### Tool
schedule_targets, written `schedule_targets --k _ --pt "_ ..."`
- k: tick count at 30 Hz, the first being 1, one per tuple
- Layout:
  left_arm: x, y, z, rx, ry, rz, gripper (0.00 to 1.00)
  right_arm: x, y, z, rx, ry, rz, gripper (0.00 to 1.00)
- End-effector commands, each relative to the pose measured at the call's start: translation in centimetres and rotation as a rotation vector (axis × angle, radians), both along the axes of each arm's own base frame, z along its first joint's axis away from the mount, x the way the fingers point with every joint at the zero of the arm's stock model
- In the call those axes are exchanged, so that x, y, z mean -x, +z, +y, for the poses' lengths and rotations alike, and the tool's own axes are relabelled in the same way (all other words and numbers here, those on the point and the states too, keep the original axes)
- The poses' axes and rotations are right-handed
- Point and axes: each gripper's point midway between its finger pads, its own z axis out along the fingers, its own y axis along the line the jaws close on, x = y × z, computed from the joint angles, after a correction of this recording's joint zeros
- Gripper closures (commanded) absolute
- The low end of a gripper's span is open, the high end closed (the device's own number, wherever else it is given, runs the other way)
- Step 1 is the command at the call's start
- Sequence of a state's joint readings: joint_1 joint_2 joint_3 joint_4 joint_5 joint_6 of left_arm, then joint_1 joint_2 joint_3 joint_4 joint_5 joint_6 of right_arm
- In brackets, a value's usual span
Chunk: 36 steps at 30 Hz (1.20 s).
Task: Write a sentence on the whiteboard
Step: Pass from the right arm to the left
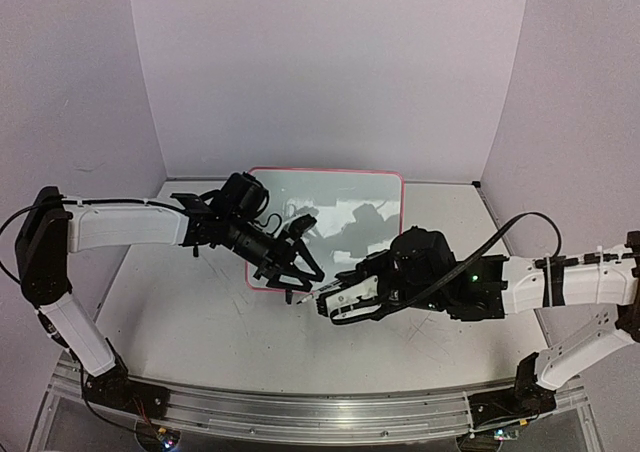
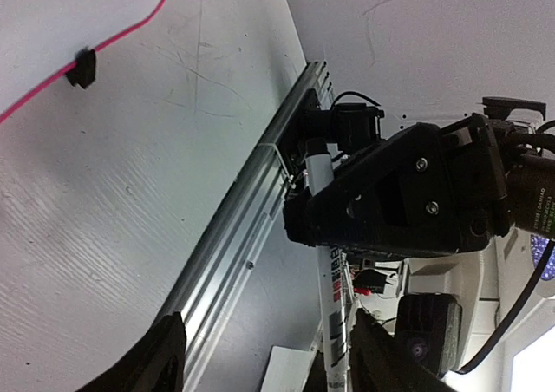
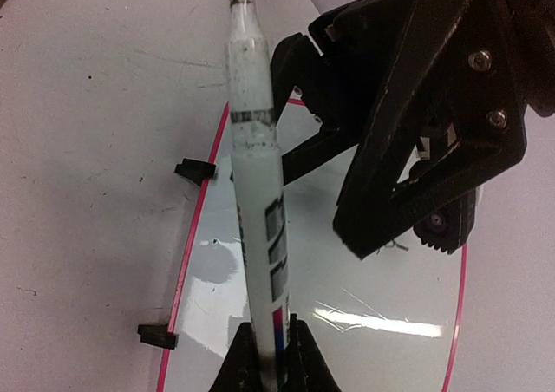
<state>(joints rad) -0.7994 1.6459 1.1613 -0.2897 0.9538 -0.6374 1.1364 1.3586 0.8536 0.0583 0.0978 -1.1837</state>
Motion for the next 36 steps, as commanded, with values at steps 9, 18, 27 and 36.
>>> schedule_targets --k 9,18,27,36 --pt "1.4 2.3 -2.6 0.094 -0.101 -0.007 0.71 -1.5 2.5 1.9 -0.045 -0.015 -0.094 1.0" --pt "1.9 1.8 -2.3 0.087 -0.108 -0.002 0.88 -2.8 2.4 2.2 -0.052 -0.078 -0.12 1.0" --pt "-2.9 0.2 -0.2 -0.062 0.054 -0.467 1.0 -3.7 2.6 0.4 -0.176 -0.209 -0.006 0.03" --pt "-5.5 2.8 3.7 -0.063 0.085 -1.117 1.0 -4.5 8.3 -4.9 -0.665 -0.498 0.31 0.02"
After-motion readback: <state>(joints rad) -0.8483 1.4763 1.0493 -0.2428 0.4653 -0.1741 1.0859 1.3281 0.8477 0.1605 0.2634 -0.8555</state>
